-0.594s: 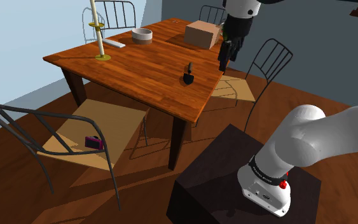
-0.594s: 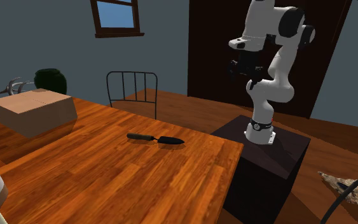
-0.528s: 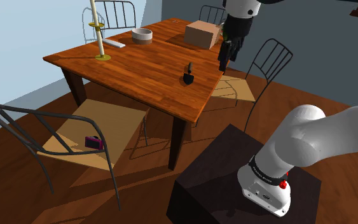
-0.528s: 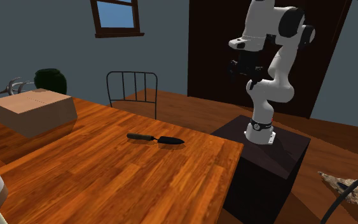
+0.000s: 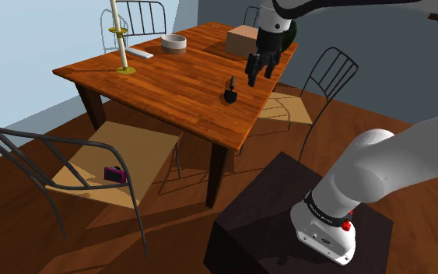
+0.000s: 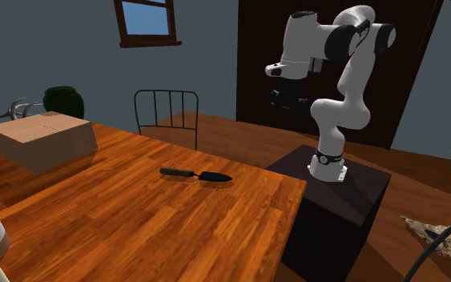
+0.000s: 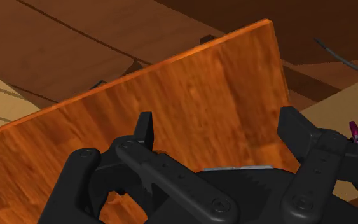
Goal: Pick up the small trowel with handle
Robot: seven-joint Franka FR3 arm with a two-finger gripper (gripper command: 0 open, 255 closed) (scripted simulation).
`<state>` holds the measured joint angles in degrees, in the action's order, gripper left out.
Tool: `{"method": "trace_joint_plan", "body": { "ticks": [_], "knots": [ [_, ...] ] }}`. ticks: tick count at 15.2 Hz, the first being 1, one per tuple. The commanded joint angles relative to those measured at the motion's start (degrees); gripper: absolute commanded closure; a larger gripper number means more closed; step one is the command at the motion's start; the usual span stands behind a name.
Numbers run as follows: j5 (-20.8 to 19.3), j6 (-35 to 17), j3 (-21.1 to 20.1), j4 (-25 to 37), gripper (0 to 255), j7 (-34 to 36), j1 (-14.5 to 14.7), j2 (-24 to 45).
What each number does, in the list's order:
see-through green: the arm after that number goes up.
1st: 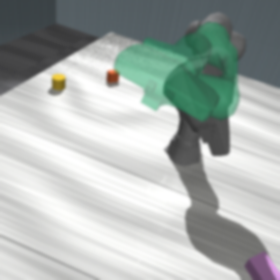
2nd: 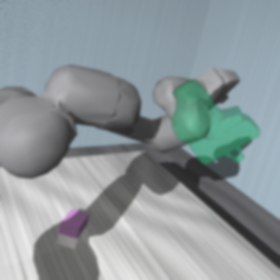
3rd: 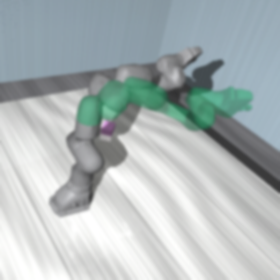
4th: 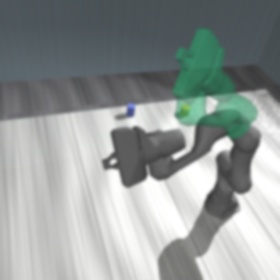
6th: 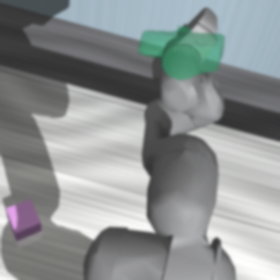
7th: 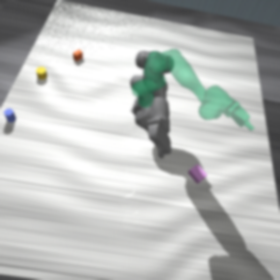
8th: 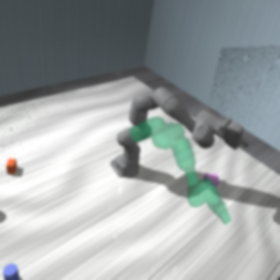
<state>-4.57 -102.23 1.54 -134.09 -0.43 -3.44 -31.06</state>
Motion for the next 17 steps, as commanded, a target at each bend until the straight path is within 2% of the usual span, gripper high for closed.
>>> {"method": "trace_joint_plan", "body": {
  "ticks": [1, 9, 17],
  "knots": [
    [0.60, -3.55, 0.82, 1.28, 0, 1.44, -0.82, 4.20],
    [4.26, -14.35, 4.44, 7.81, 0, 5.31, -3.51, 19.49],
    [10.88, -21.67, 7.75, 17.55, 0, 7.01, -6.24, 34.94]
  ]
}}
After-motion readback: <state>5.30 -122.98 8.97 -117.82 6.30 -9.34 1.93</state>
